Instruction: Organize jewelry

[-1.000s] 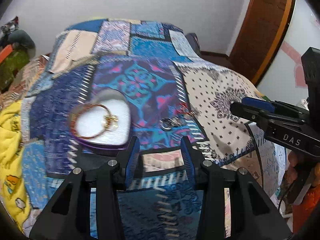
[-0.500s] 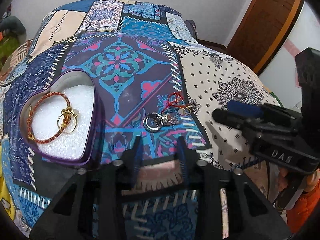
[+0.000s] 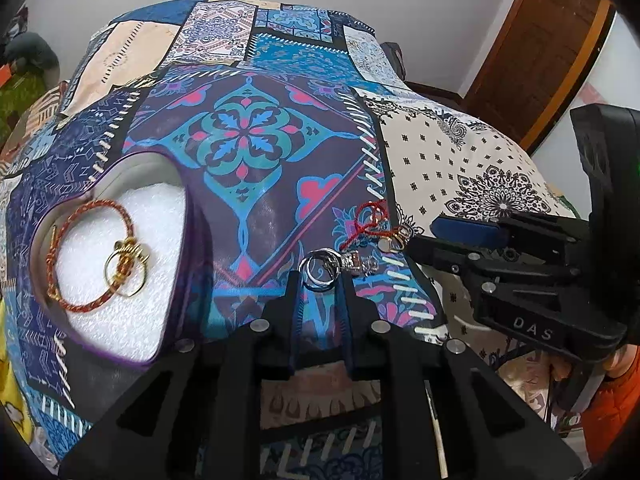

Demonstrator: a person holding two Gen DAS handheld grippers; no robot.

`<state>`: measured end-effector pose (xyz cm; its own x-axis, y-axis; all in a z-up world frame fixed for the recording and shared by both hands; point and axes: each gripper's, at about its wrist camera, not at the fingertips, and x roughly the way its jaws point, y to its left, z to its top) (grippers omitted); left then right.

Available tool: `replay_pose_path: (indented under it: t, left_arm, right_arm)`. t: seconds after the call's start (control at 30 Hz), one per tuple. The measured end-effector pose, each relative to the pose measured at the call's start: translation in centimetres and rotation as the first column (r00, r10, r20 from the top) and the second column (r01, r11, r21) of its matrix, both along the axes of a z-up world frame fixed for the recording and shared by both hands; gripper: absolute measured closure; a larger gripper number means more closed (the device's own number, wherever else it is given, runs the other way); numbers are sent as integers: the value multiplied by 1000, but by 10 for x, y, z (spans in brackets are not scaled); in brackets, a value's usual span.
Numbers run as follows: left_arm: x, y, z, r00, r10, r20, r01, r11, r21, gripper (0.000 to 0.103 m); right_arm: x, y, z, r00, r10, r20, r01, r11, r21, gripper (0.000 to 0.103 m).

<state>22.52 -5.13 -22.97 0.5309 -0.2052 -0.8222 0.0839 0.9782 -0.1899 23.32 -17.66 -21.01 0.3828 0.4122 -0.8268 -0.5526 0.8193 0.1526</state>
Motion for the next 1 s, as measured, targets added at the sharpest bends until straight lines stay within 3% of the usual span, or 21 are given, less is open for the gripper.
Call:
replay_pose_path:
  t: [0.33, 0.57, 1.0]
  left_arm:
    - [11, -3, -1, 1000, -5, 2, 5, 1000, 16, 86]
    - [18, -9, -1, 1000, -12, 11, 12, 1000, 25, 75]
    - [13, -9, 1, 1000, -13, 24, 12, 999, 42, 82]
  right_arm:
    - [5, 9, -2, 999, 34, 10, -34, 999, -2, 86]
    - [3, 15, -3, 998, 49, 30, -49, 999, -17, 94]
    - [-6, 7, 2, 1000, 7, 24, -8, 1000, 16, 94]
